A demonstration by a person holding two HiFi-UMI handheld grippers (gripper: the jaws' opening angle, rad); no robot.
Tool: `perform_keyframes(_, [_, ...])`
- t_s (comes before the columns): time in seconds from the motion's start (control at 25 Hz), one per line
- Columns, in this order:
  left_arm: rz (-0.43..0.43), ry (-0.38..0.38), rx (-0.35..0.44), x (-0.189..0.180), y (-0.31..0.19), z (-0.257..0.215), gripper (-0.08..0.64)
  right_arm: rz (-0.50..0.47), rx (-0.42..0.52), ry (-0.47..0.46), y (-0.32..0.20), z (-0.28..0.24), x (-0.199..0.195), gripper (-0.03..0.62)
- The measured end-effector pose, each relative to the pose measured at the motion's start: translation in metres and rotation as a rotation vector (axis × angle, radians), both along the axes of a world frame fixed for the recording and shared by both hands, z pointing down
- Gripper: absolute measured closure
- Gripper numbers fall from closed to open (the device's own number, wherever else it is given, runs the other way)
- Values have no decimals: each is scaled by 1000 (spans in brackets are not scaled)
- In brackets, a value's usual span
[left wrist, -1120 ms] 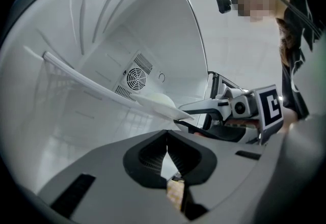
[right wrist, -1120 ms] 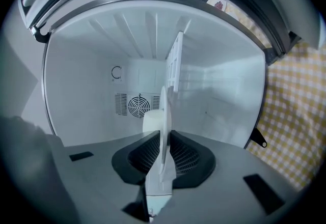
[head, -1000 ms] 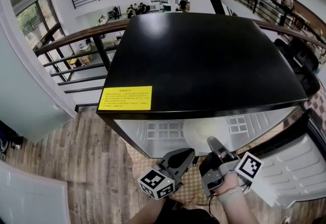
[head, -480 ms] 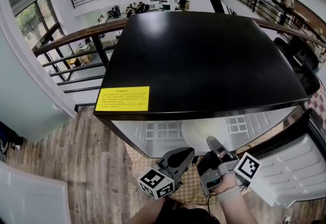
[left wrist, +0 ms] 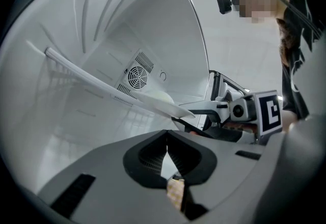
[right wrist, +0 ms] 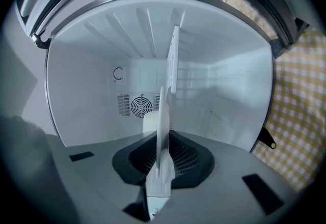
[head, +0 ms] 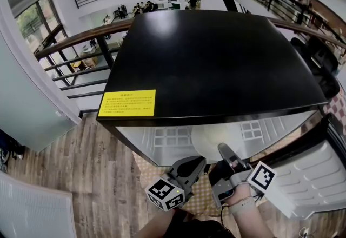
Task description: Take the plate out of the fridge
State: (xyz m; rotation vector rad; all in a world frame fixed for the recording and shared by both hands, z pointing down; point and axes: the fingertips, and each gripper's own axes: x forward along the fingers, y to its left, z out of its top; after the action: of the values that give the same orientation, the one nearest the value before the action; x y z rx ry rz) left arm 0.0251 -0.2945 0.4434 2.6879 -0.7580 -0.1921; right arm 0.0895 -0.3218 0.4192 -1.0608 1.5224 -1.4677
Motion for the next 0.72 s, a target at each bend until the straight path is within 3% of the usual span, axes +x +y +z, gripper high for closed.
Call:
perform_keyframes(0.24, [-1, -3, -4, -2, 1, 2, 551, 4, 28, -54, -4, 1, -2, 543])
perform_keyframes(0.72, [-27, -3, -7, -7, 10, 3, 551, 24, 36, -64, 4, 1, 1, 545])
